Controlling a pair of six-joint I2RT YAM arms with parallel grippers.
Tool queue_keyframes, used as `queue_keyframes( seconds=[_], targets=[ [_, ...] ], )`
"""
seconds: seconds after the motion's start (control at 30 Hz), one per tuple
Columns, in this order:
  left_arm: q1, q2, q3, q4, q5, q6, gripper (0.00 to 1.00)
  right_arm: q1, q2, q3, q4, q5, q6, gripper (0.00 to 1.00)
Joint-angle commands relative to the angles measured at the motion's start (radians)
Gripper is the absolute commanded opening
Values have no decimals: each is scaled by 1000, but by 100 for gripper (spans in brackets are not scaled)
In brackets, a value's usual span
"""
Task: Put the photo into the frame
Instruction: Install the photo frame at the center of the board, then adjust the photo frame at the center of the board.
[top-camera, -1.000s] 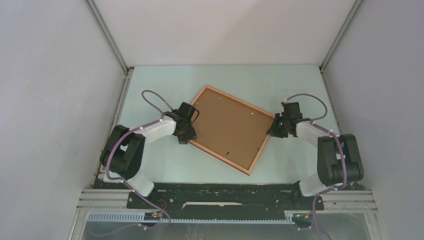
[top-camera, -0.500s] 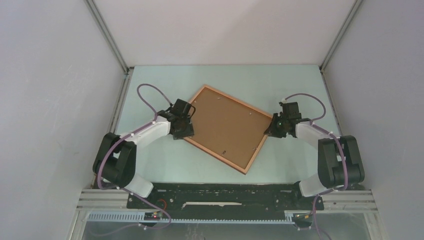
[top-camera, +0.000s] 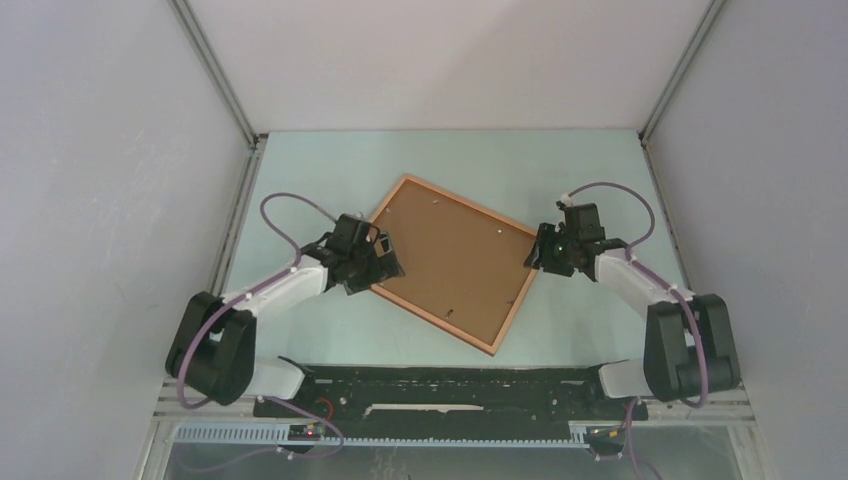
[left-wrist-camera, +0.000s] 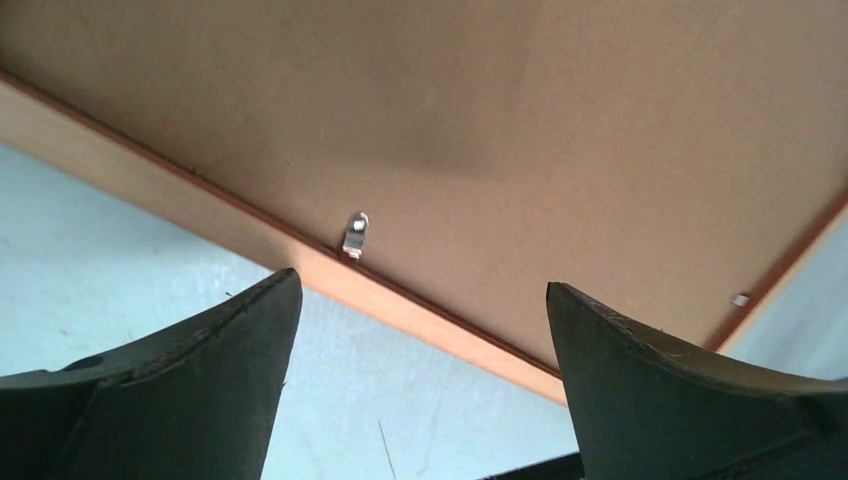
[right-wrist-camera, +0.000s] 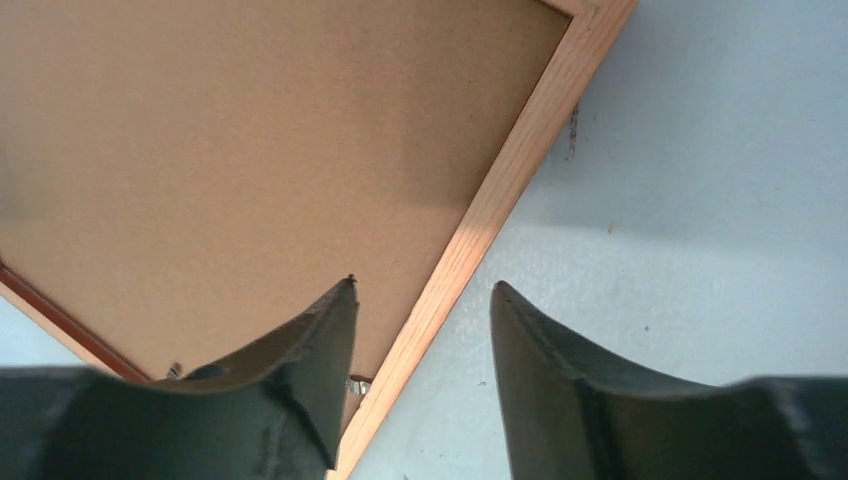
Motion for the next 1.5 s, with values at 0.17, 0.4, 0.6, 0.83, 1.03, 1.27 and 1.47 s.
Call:
queue_keyframes(
  seconds=[0.17, 0.4, 0.6, 0.83, 1.03, 1.27, 1.47],
  targets=[
    [-39, -234, -201, 78, 34, -247, 100, -12, -106, 73, -56, 105, -60, 75],
    [-112, -195, -212, 156, 43, -340, 100, -34, 211, 382, -82, 53, -84, 75],
    [-115, -42, -130, 184, 44, -313, 100, -37, 458, 597, -196, 7, -207, 73],
    [-60, 115, -20, 172, 25, -247, 100, -35, 544, 603, -250, -117, -213, 56],
    [17, 238, 166, 123, 25, -96, 100, -19, 419, 409, -197, -166, -139, 40],
    [47, 402, 473, -60, -4, 144, 100, -53, 303, 259, -120, -178, -110, 31],
    [47, 243, 366, -108, -87, 194, 100, -58, 335, 259, -104, -189, -124, 32]
  ],
)
